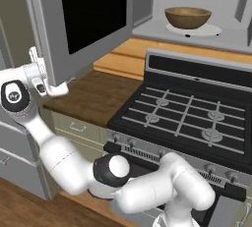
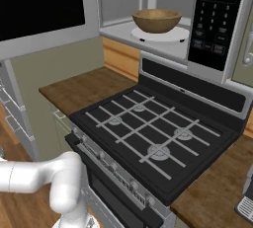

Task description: Pick the cucumber from the sink and place it in the bowl. Then pick the bowl and place it in the microwave. Then close the microwave door and press the start button.

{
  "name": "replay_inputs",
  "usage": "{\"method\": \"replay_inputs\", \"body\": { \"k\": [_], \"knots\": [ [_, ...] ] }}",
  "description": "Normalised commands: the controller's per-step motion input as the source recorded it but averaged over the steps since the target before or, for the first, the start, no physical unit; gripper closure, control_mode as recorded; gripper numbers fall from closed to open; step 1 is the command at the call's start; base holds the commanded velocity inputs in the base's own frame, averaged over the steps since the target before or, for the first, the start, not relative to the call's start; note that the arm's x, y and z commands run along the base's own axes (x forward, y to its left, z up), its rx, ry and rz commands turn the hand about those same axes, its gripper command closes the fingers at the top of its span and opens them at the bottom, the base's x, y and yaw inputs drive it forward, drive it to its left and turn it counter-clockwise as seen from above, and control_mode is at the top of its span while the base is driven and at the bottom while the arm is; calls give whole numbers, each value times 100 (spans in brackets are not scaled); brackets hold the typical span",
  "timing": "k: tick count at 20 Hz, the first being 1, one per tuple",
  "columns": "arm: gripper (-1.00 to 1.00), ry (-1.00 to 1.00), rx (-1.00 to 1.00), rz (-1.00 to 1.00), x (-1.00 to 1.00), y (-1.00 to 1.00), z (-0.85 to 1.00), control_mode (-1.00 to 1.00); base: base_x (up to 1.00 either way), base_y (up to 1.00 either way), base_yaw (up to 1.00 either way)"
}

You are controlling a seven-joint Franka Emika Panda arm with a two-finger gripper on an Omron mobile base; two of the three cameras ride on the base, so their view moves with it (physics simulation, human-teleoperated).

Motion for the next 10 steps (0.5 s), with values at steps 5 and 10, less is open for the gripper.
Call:
{"method": "replay_inputs", "body": {
  "k": [5,10],
  "knots": [
    [-100,-23,0,0,-89,-92,21,-100,0,0,0],
    [-100,-14,3,0,-89,-100,21,-100,0,0,0]
  ]
}}
